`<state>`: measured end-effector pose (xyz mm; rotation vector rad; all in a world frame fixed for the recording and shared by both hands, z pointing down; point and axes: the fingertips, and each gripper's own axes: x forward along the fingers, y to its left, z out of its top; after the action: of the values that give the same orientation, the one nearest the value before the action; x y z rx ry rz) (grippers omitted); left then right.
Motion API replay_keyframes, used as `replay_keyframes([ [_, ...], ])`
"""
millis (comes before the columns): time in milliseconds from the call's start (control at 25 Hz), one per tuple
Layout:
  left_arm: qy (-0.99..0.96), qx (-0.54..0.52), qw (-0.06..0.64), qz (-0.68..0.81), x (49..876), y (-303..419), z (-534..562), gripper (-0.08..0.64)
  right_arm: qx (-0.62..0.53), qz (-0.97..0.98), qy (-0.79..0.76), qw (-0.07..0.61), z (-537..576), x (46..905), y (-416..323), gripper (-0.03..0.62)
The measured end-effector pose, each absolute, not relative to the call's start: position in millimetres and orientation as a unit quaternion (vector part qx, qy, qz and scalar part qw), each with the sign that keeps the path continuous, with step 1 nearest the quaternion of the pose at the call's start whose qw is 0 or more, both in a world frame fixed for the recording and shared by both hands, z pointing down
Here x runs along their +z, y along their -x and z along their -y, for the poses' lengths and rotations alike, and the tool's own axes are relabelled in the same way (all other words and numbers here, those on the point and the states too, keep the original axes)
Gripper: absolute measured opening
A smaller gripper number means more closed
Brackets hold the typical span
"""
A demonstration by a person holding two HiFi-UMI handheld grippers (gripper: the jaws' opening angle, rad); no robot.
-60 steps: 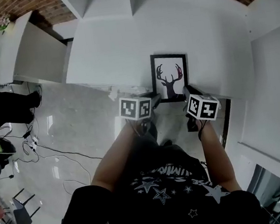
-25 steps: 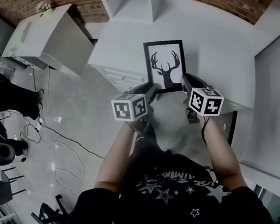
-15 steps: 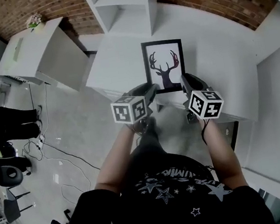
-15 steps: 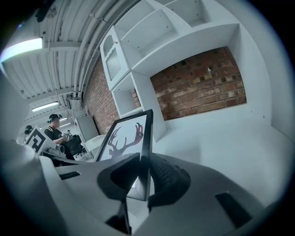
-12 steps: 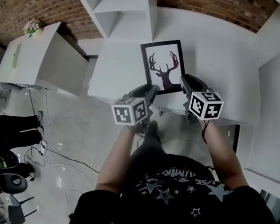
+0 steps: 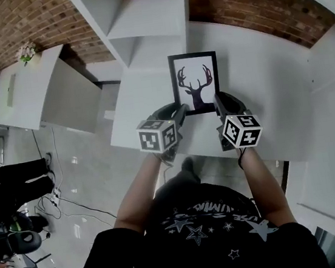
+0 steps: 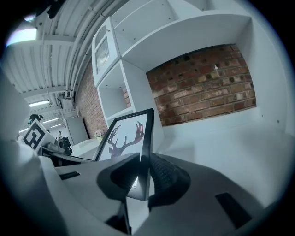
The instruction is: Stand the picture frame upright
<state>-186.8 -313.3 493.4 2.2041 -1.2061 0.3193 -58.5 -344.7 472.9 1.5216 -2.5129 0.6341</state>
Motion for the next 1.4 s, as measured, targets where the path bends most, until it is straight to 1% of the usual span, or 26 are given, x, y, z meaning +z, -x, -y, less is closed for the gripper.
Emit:
replay_keyframes([
  [400, -0.839, 0.117, 0.292, 0.444, 508.7, 201.8, 363.4, 0.115, 0.2, 0.834, -0.511, 0.062, 391.5, 480.7, 73.1, 0.074],
  [720, -0.836, 0.149, 0.289, 0.441, 531.3, 210.2, 388.9, 0.106, 0.19, 0.829, -0.519, 0.083, 411.3, 502.4, 80.6, 0.074],
  [1400, -0.843, 0.21, 0.231, 0.437, 565.7, 219.3, 462.4, 0.104, 0.189, 0.818, -0.533, 0.1, 460.9, 529.4, 91.3, 0.072],
])
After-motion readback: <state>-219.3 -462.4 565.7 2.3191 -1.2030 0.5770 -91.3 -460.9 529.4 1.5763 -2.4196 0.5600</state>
